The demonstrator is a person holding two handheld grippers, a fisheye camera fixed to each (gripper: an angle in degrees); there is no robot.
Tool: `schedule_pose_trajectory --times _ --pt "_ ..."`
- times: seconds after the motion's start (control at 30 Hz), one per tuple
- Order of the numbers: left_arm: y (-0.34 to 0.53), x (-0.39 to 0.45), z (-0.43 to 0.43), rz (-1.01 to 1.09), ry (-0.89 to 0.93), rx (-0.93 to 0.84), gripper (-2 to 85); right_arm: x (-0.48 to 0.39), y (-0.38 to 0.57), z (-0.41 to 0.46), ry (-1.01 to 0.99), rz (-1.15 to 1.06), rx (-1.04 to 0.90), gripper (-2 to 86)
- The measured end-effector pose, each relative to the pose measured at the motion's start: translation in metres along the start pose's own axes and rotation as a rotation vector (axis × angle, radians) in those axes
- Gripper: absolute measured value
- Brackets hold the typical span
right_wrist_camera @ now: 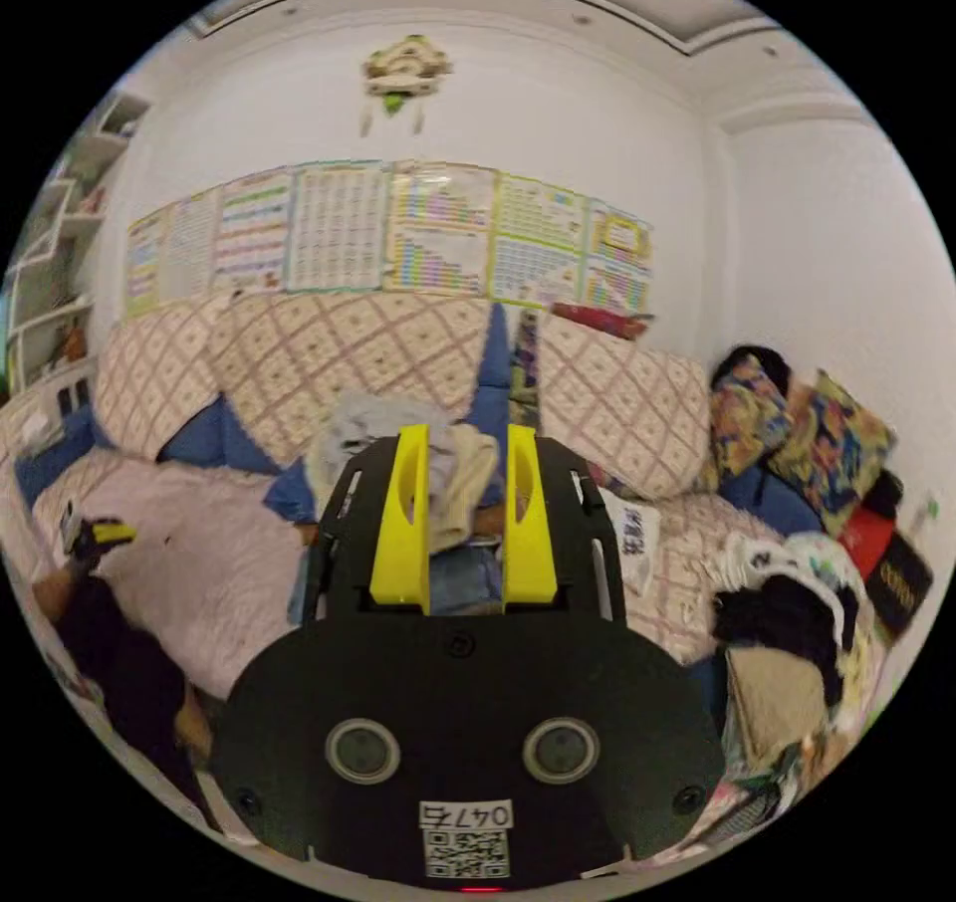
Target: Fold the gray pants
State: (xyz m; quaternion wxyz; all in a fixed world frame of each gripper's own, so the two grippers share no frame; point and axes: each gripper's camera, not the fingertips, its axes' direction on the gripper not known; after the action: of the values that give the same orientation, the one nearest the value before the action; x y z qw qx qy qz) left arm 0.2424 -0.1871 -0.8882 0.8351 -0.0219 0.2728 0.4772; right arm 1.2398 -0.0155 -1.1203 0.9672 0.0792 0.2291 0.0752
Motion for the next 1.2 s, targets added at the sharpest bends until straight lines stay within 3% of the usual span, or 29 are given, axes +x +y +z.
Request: schedule_pose_trajectory --times 0.1,0.2,0.37,0.53,0.63,0.8,0.93,1.0,1.1,1.2 --pt "0.010 0.001 0.007 0.006 0.006 0.007 -0.9 -0.081 -0.034 0.031 -0.096 -0.167 -0.060 9.0" --pt "0.021 -0.002 0.014 0.000 0.028 0.022 -0.9 -0.158 -0.053 0.078 -0.037 -0.336 -0.196 10.4" --pt "0.043 -0.005 0.026 0.013 0.031 0.053 -0.9 -0.248 -0.042 0.177 0.282 -0.520 -0.533 13.6" --pt "0.065 -0.018 0.043 -0.005 0.084 0.088 -0.9 -0.288 -0.045 0.195 0.257 -0.450 -0.608 6.1" --pt "0.080 -0.028 0.052 -0.027 0.101 0.117 -0.8 -0.330 -0.050 0.179 0.401 -0.490 -0.509 3.0" --pt "0.106 -0.051 0.063 -0.101 0.113 0.211 0.5 -0.426 -0.056 0.096 0.501 -0.559 -0.100 1.9" --pt "0.123 -0.083 0.047 -0.191 0.183 0.312 6.8 -0.519 -0.042 0.033 0.308 -0.660 0.044 2.2" --pt "0.137 -0.120 0.006 -0.251 0.231 0.468 10.3 -0.565 -0.025 0.022 0.216 -0.732 0.061 2.2" --pt "0.154 -0.162 -0.052 -0.228 0.127 0.641 12.4 -0.645 0.020 0.026 0.051 -0.846 0.107 2.2" --pt "0.145 -0.186 -0.062 -0.041 0.062 0.542 14.3 -0.722 0.086 0.052 -0.120 -0.939 0.188 2.2"
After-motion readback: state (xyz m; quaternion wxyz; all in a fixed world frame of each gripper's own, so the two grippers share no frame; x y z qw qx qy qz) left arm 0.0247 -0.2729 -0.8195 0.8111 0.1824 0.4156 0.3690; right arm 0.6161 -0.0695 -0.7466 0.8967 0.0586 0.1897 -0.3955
